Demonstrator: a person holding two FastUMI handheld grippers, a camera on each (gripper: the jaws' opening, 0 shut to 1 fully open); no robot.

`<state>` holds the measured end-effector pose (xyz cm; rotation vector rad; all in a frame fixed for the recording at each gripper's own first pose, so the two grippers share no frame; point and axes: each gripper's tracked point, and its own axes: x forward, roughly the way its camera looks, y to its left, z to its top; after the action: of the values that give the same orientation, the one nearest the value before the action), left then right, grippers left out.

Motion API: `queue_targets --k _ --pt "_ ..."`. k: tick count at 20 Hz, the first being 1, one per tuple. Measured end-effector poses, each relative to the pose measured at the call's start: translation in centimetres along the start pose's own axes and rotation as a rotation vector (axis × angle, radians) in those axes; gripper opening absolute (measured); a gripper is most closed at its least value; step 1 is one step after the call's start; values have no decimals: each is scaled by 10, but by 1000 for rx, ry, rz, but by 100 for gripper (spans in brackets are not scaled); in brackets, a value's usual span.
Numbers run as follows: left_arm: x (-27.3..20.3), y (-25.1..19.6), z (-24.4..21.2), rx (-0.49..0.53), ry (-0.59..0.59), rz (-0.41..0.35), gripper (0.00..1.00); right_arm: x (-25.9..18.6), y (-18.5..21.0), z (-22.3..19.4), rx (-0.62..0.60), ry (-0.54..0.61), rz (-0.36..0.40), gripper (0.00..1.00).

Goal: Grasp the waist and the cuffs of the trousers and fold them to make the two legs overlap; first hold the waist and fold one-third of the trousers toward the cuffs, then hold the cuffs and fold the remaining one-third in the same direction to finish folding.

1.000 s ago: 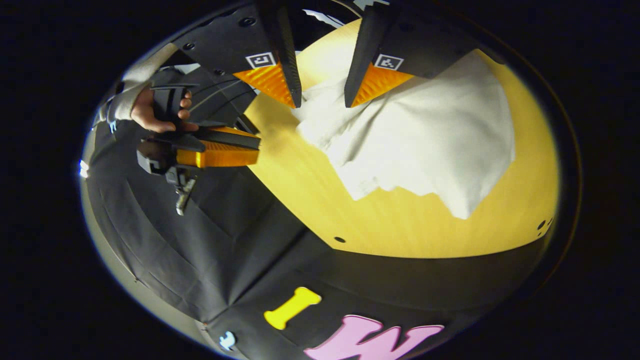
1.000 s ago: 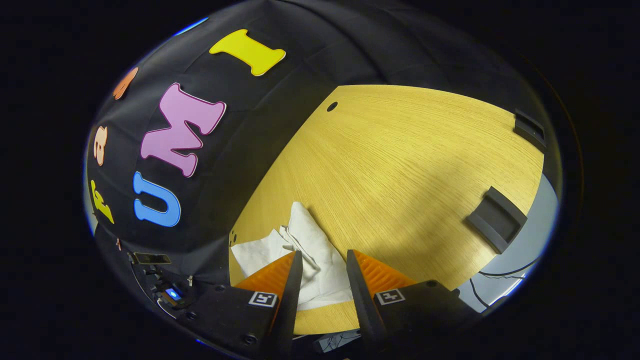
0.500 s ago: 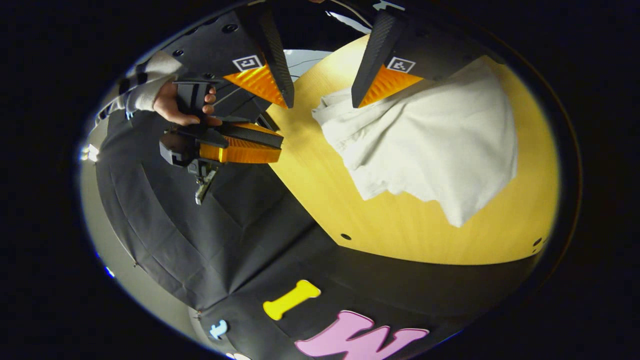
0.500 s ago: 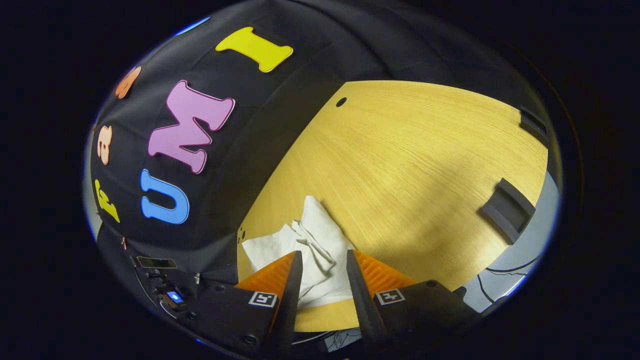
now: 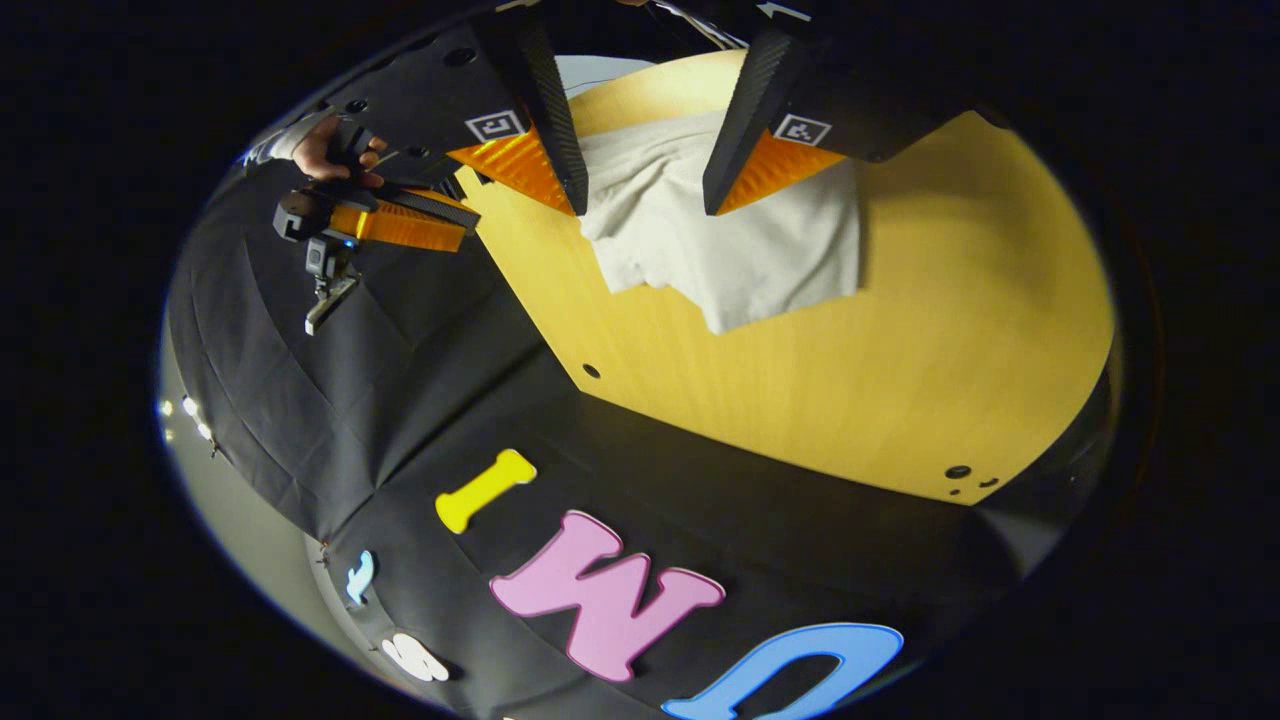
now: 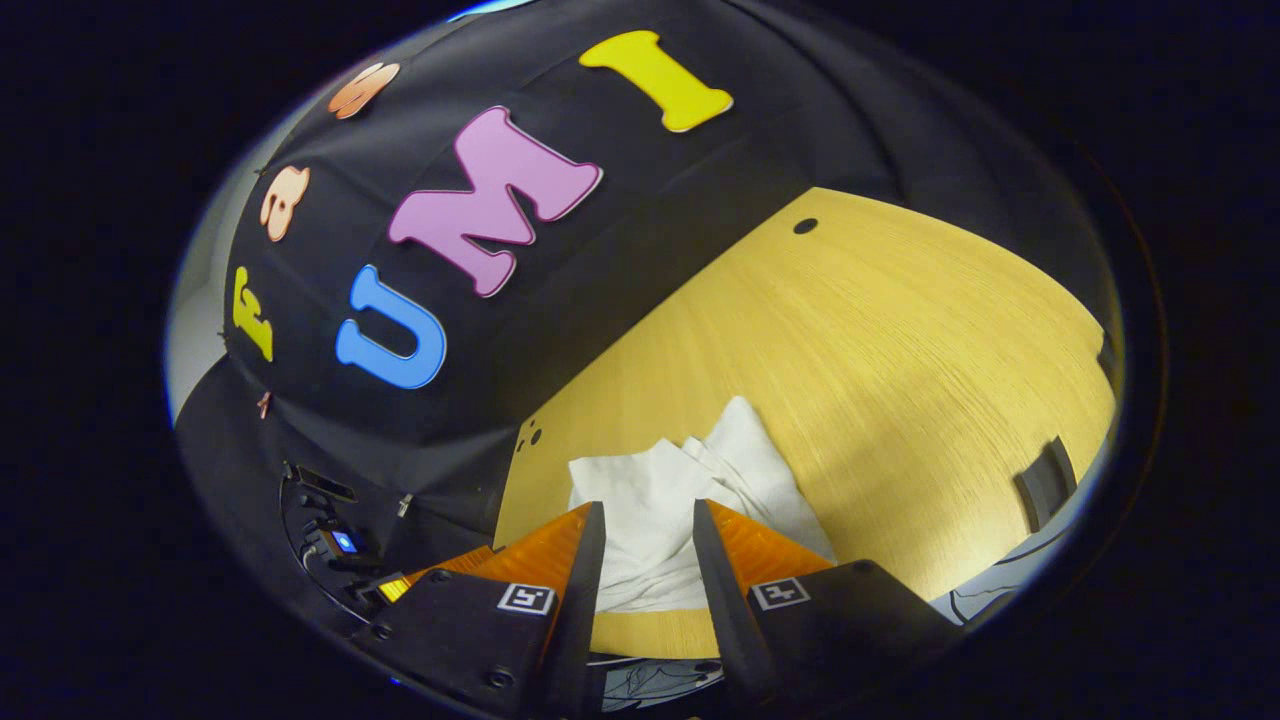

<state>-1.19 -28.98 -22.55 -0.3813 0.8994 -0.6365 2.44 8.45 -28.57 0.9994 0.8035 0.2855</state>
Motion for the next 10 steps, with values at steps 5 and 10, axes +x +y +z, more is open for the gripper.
queue_targets --k 5,10 --pt "-27 30 28 -10 -89 109 75 -1 33 8 -167 -5 -1 56" --pt "-55 47 30 -37 -126 189 75 -2 32 5 -353 -22 -76 57"
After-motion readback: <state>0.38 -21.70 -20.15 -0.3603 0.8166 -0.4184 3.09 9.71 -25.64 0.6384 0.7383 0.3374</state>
